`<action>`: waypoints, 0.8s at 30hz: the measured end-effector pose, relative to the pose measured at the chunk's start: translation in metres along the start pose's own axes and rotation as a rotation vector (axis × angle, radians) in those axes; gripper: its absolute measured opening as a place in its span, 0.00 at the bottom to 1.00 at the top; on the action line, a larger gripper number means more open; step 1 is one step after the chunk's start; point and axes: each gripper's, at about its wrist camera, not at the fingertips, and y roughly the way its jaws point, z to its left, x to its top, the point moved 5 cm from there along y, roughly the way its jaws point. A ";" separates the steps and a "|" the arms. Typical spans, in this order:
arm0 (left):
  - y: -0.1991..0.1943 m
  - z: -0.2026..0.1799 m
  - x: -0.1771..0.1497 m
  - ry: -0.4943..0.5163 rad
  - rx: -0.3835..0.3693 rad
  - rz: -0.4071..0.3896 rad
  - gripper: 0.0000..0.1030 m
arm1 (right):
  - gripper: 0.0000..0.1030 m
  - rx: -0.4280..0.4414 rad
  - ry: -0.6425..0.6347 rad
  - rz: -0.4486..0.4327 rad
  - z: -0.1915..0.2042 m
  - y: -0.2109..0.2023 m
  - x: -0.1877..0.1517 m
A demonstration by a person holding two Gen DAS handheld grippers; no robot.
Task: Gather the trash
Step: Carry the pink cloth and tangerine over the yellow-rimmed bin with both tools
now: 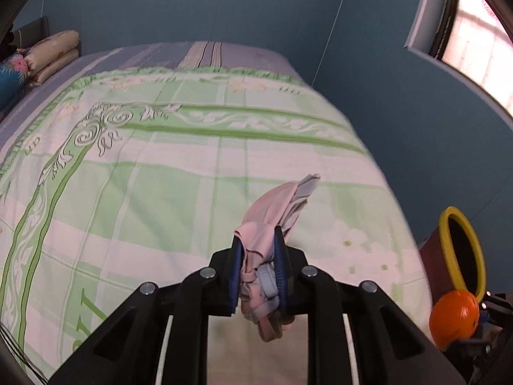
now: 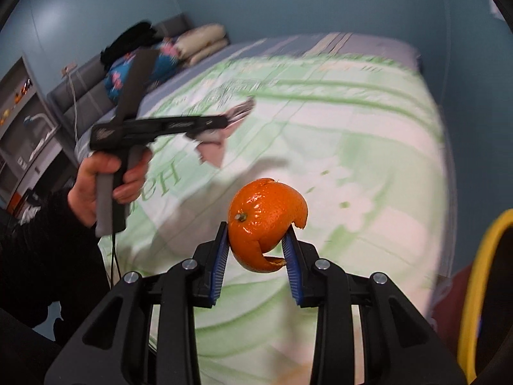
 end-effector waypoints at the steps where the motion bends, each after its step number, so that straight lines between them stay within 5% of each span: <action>1: -0.011 -0.009 0.002 0.003 -0.002 -0.024 0.16 | 0.30 -0.008 0.004 -0.020 0.004 -0.009 0.003; 11: -0.089 -0.093 0.015 0.065 -0.013 -0.195 0.16 | 0.30 -0.099 0.035 -0.212 -0.028 -0.087 0.012; 24: -0.146 -0.177 0.014 0.168 -0.075 -0.303 0.16 | 0.30 -0.203 0.053 -0.404 -0.055 -0.162 0.020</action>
